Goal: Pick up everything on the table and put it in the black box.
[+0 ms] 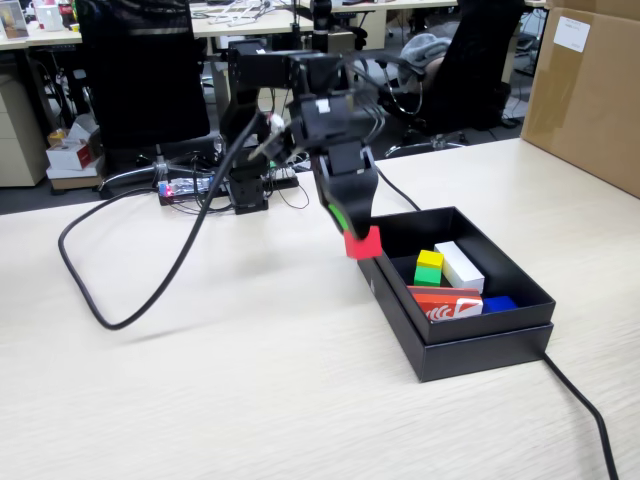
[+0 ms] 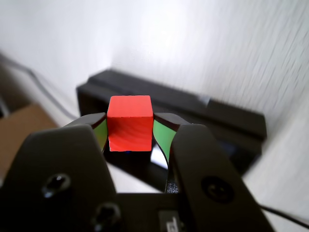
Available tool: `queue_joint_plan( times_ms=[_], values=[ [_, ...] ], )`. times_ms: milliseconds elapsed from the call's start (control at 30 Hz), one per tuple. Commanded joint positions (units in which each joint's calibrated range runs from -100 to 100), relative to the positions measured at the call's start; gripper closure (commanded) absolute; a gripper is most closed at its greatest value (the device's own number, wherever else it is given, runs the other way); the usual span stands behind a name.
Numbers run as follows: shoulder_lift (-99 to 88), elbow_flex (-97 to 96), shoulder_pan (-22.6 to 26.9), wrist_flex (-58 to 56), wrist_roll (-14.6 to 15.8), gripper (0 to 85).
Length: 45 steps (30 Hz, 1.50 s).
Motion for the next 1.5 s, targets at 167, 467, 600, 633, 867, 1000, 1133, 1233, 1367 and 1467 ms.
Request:
queue_joint_plan(
  times_ms=[167, 467, 600, 633, 867, 1000, 1133, 1233, 1367, 1467],
  values=[
    [-0.88, 6.01, 9.33, 0.23, 1.22, 81.7],
    [15.53, 2.48, 10.26, 2.39, 0.1, 75.3],
    [17.14, -0.61, 9.91, 4.12, -0.05, 72.9],
    [17.48, -1.42, 9.72, 4.64, -0.1, 72.0],
    [16.79, -3.69, 9.43, 5.07, -0.68, 51.7],
    [12.78, -2.78, 9.18, 4.98, -1.51, 44.0],
    [6.47, -0.24, 8.79, 3.34, -2.2, 43.8],
    [1.42, 1.66, 8.3, 1.7, -2.69, 43.8],
    [-4.43, 1.93, 7.47, 0.92, -3.22, 42.6],
    [-8.56, 1.84, 6.35, -0.2, -3.66, 41.5]
  ],
)
